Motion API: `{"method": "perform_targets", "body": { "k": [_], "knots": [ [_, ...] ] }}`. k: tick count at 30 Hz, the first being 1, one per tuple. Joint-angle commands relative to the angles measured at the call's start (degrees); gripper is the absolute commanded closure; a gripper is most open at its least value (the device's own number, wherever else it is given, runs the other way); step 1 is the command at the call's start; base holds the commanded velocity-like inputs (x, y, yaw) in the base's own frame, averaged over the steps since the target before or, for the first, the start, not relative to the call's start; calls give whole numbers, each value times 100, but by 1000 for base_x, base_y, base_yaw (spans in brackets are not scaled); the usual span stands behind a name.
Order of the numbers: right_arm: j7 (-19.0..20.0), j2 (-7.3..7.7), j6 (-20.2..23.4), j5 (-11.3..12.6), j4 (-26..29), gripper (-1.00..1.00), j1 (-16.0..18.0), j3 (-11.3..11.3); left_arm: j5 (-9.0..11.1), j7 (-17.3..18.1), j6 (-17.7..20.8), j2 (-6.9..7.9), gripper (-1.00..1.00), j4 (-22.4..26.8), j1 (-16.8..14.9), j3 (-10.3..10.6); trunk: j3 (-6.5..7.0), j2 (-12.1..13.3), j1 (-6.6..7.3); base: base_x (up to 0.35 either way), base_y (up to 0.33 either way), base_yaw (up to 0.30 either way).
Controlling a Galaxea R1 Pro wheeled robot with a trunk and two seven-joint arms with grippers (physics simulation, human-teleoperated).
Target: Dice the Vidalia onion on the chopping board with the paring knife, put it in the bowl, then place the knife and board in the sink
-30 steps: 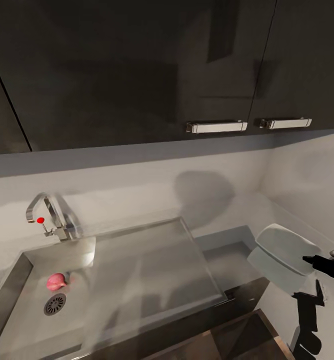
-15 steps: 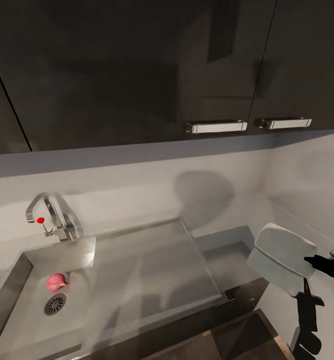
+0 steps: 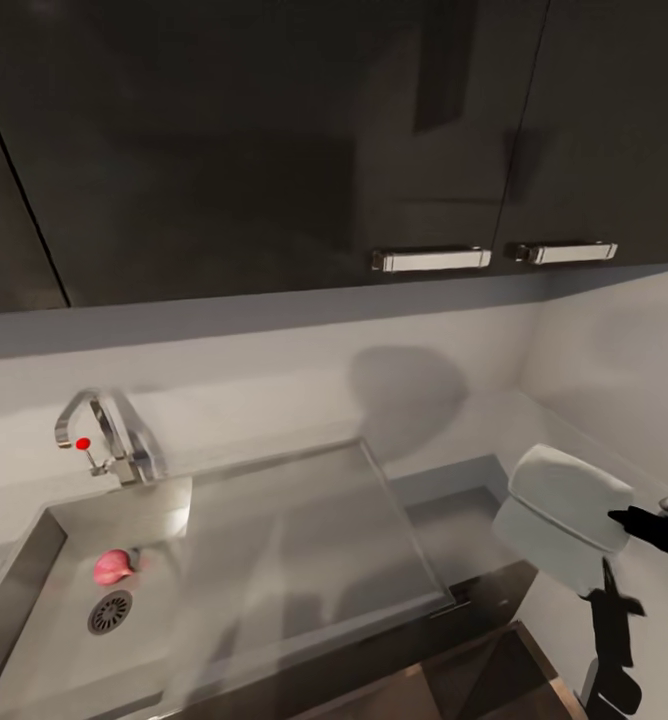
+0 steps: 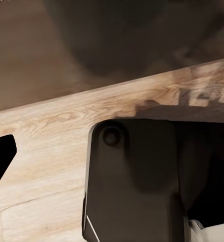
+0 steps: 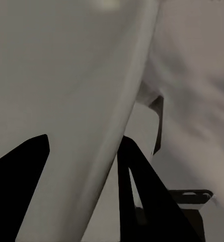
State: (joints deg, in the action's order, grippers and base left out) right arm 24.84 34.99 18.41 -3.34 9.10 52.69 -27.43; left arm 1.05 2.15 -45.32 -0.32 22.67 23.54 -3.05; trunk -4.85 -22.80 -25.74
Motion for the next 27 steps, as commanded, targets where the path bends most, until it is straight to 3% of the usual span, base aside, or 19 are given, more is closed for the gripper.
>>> {"method": "perform_targets", "body": {
  "k": [1,18,27],
  "knots": [
    [24,1,39,-15,9,100,5,-52,9,23,-4,-3,-100,10,1,-20,-2,-12,-4,0,0,0],
    [12,-4,-9,44,80,100,5,-37,9,23,-4,-3,-100,10,1,-20,150,-12,-4,0,0,0],
    [-5,-50,11,13,756,100,5,32,9,23,-4,-3,-100,10,1,-20,230,-12,-4,0,0,0]
  ]
}}
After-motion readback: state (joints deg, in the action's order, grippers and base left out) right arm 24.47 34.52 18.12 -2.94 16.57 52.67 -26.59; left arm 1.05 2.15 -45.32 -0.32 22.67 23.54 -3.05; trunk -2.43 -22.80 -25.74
